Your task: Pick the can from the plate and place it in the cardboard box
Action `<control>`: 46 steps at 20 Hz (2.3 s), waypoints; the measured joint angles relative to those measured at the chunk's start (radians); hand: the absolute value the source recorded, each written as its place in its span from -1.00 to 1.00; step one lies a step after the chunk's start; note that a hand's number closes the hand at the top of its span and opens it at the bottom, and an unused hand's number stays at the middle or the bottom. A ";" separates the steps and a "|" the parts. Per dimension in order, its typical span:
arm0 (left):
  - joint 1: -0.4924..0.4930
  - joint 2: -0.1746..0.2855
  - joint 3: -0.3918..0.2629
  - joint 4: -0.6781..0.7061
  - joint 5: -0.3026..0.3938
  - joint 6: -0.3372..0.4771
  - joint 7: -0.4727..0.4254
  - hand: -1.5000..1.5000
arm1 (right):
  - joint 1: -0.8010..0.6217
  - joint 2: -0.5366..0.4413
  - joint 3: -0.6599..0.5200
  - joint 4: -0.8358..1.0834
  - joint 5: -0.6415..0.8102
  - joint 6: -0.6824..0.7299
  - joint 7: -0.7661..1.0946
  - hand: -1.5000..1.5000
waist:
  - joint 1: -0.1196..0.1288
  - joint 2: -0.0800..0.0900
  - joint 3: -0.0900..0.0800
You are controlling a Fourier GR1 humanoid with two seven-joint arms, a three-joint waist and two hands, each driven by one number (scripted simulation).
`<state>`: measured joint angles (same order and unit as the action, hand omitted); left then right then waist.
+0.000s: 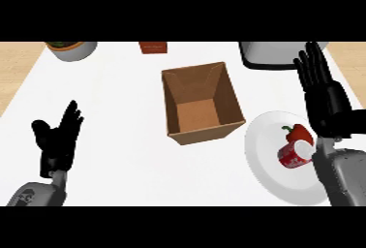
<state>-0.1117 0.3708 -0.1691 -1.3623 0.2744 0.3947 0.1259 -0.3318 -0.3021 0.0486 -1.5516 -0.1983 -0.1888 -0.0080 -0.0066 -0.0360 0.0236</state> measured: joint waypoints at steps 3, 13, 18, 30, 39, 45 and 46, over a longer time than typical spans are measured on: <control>-0.008 0.014 -0.011 -0.014 -0.043 -0.002 -0.021 0.00 | -0.013 -0.007 -0.028 0.003 -0.046 0.064 -0.042 -1.00 | 0.005 0.019 -0.012; 0.053 0.085 -0.070 -0.096 -0.148 -0.045 -0.080 0.00 | 0.091 -0.095 -0.124 0.155 0.010 0.113 -0.206 -1.00 | 0.009 0.036 -0.023; 0.076 0.085 -0.065 -0.159 -0.174 -0.063 -0.040 0.00 | 0.145 -0.146 -0.151 0.213 0.041 0.200 -0.324 -1.00 | 0.010 0.035 -0.023; 0.089 0.084 -0.060 -0.163 -0.191 -0.075 -0.044 0.00 | 0.146 -0.551 0.024 0.152 0.324 0.484 -0.146 -1.00 | 0.012 0.033 -0.026; 0.097 0.068 -0.029 -0.159 -0.201 -0.101 -0.048 0.00 | 0.193 -0.570 0.129 -0.057 0.390 0.649 0.113 -1.00 | 0.005 0.034 -0.025; 0.115 0.046 -0.003 -0.177 -0.225 -0.131 -0.045 0.00 | 0.171 -0.474 0.138 -0.097 0.460 0.683 0.258 -1.00 | 0.008 0.035 -0.024; 0.121 0.039 0.000 -0.182 -0.233 -0.132 -0.042 0.00 | 0.181 -0.459 0.139 -0.101 0.482 0.681 0.263 -1.00 | 0.008 0.035 -0.024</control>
<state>0.0088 0.4102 -0.1690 -1.5438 0.0414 0.2628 0.0835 -0.1505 -0.7606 0.1878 -1.6523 0.2840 0.4921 0.2548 0.0015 -0.0010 -0.0005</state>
